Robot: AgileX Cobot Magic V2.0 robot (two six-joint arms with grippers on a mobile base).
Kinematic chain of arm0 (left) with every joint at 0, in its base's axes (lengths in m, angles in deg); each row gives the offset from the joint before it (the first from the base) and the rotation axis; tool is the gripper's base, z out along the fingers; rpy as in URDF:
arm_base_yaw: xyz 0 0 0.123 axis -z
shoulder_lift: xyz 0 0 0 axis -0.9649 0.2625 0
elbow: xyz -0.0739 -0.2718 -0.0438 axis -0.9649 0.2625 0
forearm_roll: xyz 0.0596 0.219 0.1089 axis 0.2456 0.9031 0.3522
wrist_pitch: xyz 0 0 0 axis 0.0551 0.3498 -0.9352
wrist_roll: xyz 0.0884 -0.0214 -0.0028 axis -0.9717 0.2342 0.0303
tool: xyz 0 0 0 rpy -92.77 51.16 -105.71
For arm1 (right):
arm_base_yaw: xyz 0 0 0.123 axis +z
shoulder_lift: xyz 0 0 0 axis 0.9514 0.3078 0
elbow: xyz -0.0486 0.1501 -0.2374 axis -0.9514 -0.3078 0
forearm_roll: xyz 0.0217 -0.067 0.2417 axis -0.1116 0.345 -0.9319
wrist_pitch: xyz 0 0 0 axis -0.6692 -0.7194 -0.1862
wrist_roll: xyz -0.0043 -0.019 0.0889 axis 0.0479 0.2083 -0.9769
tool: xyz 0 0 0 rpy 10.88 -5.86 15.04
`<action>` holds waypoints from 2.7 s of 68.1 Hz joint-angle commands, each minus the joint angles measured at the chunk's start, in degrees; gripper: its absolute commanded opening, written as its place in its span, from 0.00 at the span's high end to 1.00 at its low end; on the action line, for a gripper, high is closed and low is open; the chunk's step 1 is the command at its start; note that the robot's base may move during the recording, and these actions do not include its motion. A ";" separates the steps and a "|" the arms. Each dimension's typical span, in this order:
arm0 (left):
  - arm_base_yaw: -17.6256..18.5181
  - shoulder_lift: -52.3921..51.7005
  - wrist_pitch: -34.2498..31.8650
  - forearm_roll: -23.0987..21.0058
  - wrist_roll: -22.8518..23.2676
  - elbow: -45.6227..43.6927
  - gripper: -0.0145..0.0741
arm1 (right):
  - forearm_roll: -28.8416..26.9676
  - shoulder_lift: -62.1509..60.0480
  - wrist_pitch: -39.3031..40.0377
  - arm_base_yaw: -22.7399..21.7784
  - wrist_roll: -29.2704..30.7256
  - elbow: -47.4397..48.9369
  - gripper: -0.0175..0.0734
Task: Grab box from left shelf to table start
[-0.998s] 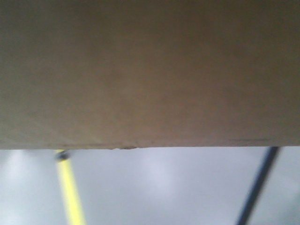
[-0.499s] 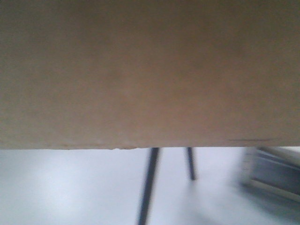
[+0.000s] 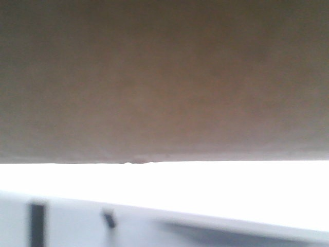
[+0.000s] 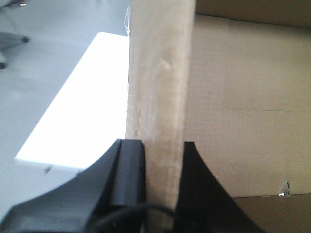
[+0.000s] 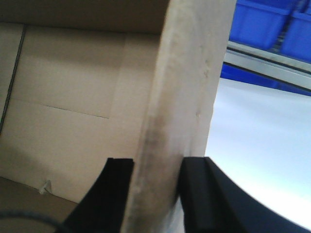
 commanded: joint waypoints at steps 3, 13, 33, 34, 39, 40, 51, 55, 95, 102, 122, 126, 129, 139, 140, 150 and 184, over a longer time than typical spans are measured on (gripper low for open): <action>0.28 0.84 -5.17 -1.29 1.37 -1.74 0.95 | 1.24 0.89 3.84 0.15 0.86 1.71 0.74; 0.28 0.84 -5.17 -1.29 1.37 -1.74 0.95 | 1.24 0.89 3.84 0.15 0.86 1.71 0.74; 0.28 0.84 -5.17 -1.29 1.37 -1.71 0.95 | 1.24 0.89 3.84 0.15 0.86 1.71 0.74; 0.28 0.84 -5.17 -1.29 1.37 -1.60 0.95 | 1.24 0.89 3.84 0.15 0.86 1.71 0.74; 0.28 0.84 -5.28 -1.29 1.37 -1.11 0.95 | 1.24 0.89 3.84 0.15 0.86 1.71 0.74; 0.28 0.84 -5.28 -1.29 1.37 -0.97 0.95 | 1.24 0.89 3.84 0.15 0.86 1.71 0.74; 0.28 0.84 -5.28 -1.29 1.37 2.01 0.95 | 1.24 0.89 3.84 0.15 0.86 1.71 0.74; 0.28 0.84 -5.28 -1.29 1.37 3.71 0.95 | 1.24 0.89 3.84 0.15 0.86 1.71 0.74; 0.28 0.84 -5.17 2.14 -4.83 20.86 0.95 | 1.24 0.89 3.84 0.15 0.86 1.71 0.74; 0.28 0.84 -11.39 2.15 -4.83 22.14 0.95 | 1.24 0.89 3.84 0.15 0.86 1.71 0.74; 0.28 0.84 -18.71 -2.61 -4.83 22.14 0.95 | 1.24 0.89 3.96 0.15 0.86 1.71 0.74; 0.28 0.84 -19.01 -2.90 -4.83 22.14 0.95 | 1.24 0.89 3.86 0.15 0.86 1.77 0.74; 0.28 0.84 -20.06 -2.90 -4.83 21.91 0.95 | 1.24 1.04 3.92 0.15 0.86 1.77 0.74; 0.28 4.24 -19.08 -2.90 -4.83 16.26 0.95 | 1.93 5.90 3.80 0.15 -0.02 2.07 0.74; 0.28 4.93 -18.43 -2.90 -4.83 15.43 0.95 | 1.93 6.62 3.71 0.15 -0.15 2.18 0.74; 0.28 16.10 -10.86 -2.66 -3.74 3.37 0.95 | 1.93 17.69 1.19 0.15 -0.16 5.83 0.74; 0.28 47.26 -12.39 -1.29 -1.82 -11.29 0.95 | 3.63 49.69 1.99 0.15 -0.11 16.12 0.74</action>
